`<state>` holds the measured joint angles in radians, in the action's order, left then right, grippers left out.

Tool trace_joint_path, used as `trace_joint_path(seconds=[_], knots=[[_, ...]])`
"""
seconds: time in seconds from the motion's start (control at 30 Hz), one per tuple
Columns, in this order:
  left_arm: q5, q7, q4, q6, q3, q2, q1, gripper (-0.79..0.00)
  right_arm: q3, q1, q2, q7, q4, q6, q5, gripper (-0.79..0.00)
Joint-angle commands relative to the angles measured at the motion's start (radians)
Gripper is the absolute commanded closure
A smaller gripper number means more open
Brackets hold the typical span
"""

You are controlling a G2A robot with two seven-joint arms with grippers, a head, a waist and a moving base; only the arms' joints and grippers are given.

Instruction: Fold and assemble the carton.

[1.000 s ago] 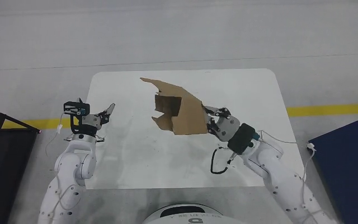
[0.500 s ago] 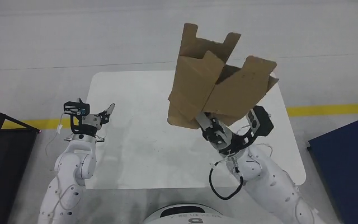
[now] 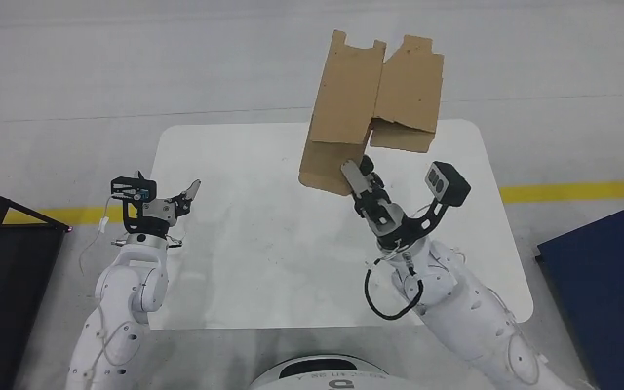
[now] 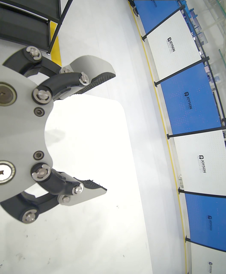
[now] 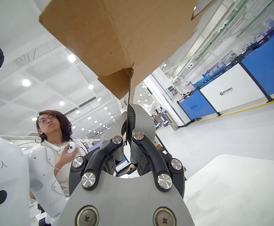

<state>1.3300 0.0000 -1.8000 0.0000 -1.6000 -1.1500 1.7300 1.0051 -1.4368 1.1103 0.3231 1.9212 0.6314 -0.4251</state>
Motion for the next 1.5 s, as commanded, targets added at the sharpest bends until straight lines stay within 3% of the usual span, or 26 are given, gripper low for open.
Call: trace_joint_path(seconds=[0.0,0.33,0.43,0.6,0.67,0.87,1.47], knots=[[0.000,0.000,0.000,0.000,0.000,0.000,0.000,-0.785,0.001,0.000,0.000,0.000,0.000,-0.001,-0.006,0.000],[0.000,0.000,0.000,0.000,0.000,0.000,0.000,-0.785,0.012,0.004,-0.001,-0.018,-0.001,-0.022,-0.034,0.000],[0.000,0.000,0.000,0.000,0.000,0.000,0.000,-0.785,0.060,0.000,-0.010,-0.112,0.033,-0.141,-0.291,0.000],[0.000,0.000,0.000,0.000,0.000,0.000,0.000,-0.785,0.086,-0.050,-0.018,-0.188,0.097,-0.198,-0.442,0.000],[0.000,0.000,0.000,0.000,0.000,0.000,0.000,-0.785,0.106,-0.064,-0.024,-0.238,0.130,-0.234,-0.576,0.000],[0.000,0.000,0.000,0.000,0.000,0.000,0.000,-0.785,0.118,-0.117,-0.026,-0.242,0.178,-0.303,-0.685,0.000],[0.000,0.000,0.000,0.000,0.000,0.000,0.000,-0.785,0.196,-0.204,-0.032,-0.498,0.268,-0.590,-1.153,0.000]])
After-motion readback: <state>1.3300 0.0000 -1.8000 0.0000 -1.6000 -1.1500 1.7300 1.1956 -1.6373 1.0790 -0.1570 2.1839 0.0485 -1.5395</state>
